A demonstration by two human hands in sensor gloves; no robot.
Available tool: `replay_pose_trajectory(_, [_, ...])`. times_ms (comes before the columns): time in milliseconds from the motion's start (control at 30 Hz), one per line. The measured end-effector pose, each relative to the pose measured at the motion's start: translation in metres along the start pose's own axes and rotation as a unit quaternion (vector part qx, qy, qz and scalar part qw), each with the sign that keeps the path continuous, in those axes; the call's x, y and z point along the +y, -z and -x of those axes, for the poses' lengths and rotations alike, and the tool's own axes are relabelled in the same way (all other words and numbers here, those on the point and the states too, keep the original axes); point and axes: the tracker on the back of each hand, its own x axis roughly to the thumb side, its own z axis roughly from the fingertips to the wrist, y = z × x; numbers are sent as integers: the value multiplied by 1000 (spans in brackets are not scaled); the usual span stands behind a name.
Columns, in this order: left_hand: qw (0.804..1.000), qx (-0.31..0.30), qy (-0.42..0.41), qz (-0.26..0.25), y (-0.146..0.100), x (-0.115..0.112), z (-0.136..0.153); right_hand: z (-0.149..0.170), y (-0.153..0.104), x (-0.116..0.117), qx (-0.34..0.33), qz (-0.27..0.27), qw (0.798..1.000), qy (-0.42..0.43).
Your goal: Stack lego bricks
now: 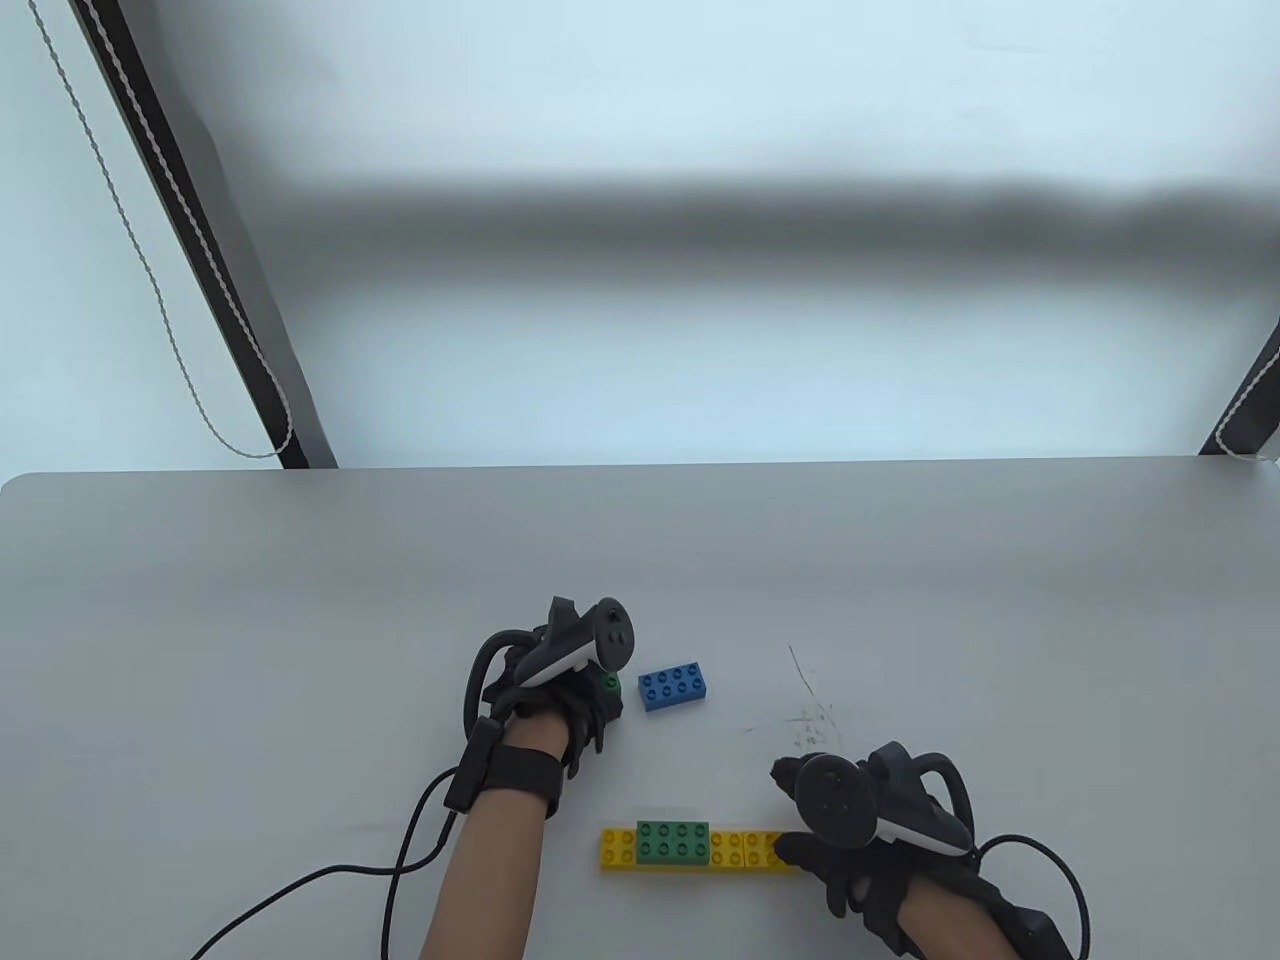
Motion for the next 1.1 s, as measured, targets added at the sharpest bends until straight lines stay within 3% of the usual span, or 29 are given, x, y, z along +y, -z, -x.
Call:
replay_pose_trajectory(233, [999,8,25,-29,-3,1,-5,-2,-1,1,-2,0,1000,-3])
replay_pose_trajectory(500, [997,18,45,-64,-22,9,-8,-5,-1,1,-7,13,1000,-7])
replay_pose_trajectory(900, [990,-1,-17,-137,-77,22,-16,-14,-3,2,-18,47,999,-13])
replay_pose_trajectory(1100, [980,-16,-95,-172,-108,22,-25,-20,-4,2,-30,74,997,-11])
